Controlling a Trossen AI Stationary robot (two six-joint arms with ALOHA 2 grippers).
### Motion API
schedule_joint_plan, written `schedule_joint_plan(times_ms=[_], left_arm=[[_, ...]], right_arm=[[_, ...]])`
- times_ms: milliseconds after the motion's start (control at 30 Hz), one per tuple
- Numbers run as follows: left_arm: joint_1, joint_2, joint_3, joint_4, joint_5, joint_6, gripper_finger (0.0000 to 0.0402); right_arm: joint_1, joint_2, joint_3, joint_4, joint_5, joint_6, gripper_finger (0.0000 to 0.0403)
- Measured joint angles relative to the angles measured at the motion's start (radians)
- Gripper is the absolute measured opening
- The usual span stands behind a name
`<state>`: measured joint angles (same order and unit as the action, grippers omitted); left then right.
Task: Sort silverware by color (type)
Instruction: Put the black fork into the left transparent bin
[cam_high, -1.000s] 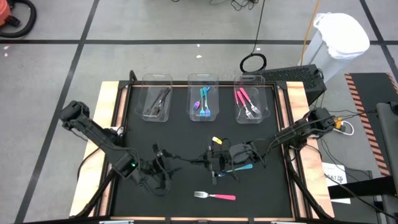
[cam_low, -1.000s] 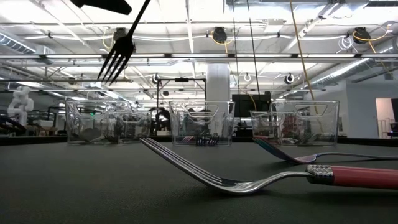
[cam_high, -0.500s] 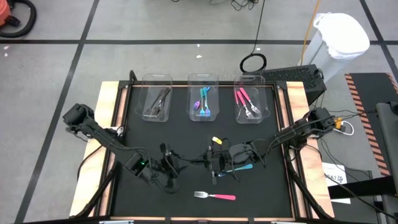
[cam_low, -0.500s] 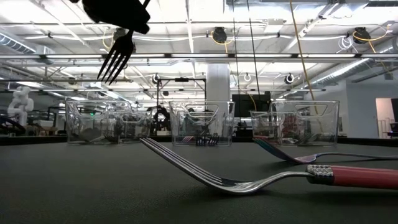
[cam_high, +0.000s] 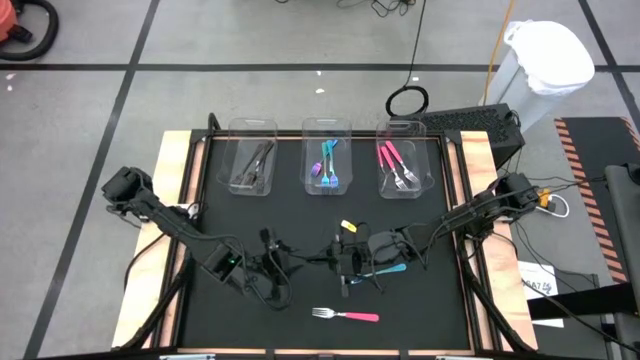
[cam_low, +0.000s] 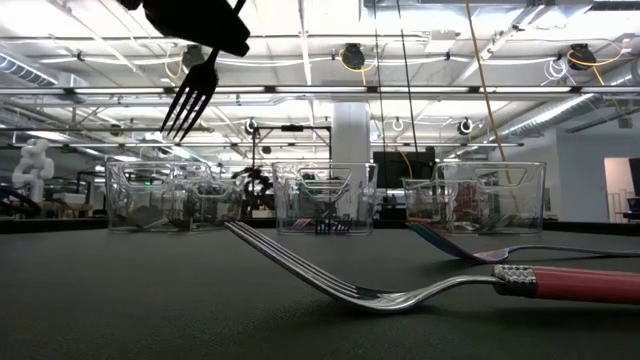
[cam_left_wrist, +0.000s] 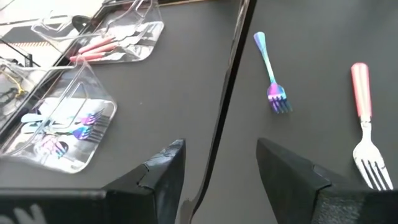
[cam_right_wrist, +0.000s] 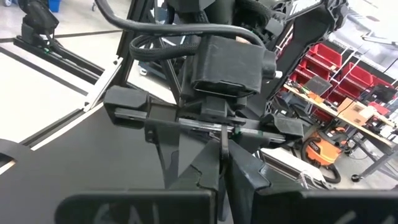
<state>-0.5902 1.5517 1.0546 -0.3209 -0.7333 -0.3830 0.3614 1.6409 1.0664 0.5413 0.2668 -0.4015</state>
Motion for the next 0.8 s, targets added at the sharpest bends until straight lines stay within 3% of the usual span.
schedule_joint_plan(times_ms=[233, 600, 800], left_arm=[[-0.006, -0.005, 0.000, -0.026, -0.017, -0.002, 0.0146], [-0.006, -0.005, 0.000, -0.061, -0.035, 0.030, 0.0014], [-0.009, -0.006, 0.000, -0.072, -0.067, 0.030, 0.0014]], right_arm=[[0.000, 0.000, 0.000, -0.001, 0.000, 0.000, 0.0006], [0.000, 0.000, 0.000, -0.001, 0.005, 0.000, 0.0012], [-0.001, 0.001, 0.000, -0.001, 0.008, -0.006, 0.0020]])
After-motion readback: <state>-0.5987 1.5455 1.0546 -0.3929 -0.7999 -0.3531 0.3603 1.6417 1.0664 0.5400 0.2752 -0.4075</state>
